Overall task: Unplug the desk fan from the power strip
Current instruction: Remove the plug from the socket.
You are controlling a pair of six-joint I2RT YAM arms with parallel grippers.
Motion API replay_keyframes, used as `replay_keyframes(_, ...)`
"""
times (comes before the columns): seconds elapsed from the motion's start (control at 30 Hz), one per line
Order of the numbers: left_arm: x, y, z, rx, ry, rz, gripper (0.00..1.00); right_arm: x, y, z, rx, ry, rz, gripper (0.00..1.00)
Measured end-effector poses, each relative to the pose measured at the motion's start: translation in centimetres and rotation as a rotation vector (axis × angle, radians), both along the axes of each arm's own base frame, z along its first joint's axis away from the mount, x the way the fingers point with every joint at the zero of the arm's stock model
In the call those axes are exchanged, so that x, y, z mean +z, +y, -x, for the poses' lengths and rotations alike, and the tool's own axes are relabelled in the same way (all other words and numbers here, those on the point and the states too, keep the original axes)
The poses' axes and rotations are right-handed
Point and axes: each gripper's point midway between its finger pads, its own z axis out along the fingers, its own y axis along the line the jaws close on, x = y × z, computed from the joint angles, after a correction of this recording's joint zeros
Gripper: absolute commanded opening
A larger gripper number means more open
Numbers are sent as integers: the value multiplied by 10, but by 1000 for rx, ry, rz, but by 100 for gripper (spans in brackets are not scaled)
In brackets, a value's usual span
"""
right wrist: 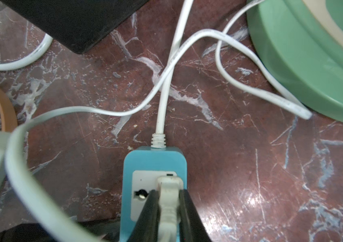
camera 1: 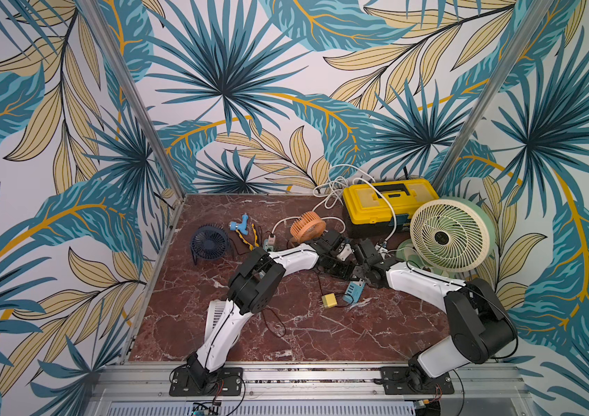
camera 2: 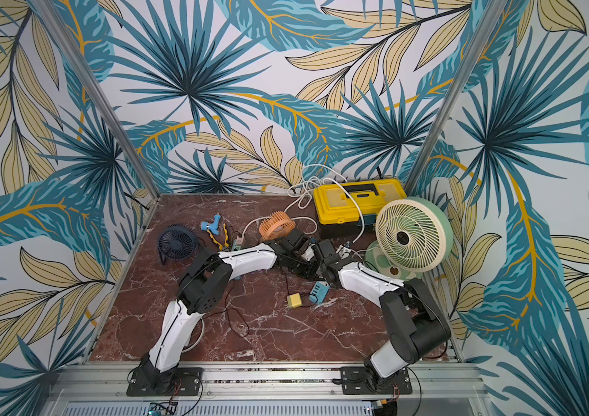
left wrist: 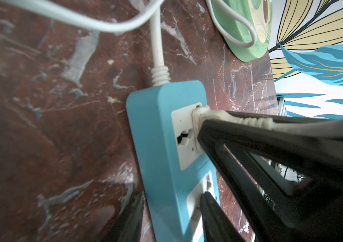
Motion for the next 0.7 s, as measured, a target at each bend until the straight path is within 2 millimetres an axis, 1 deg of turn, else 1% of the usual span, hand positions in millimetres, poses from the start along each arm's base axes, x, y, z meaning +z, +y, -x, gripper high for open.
replay_keyframes(0.1, -1, 0, 0, -6, 0, -4, 47, 1, 3, -1, -1, 17, 29, 17)
replay_keyframes(0.27, -1, 2, -1, -17, 13, 3, 44, 1, 3, 1, -6, 71, 106, 17)
replay_keyframes(0.4, -2, 2, 0, -22, 20, 5, 43, 0, 3, 1, 2, 70, 104, 18)
replay_keyframes(0.57, -2, 0, 1, -26, 15, 4, 43, 0, 2, 1, -3, 46, 35, 17)
replay_keyframes(0.7, -2, 1, 2, -29, 23, -1, 43, 2, 6, 4, 6, 67, 92, 18)
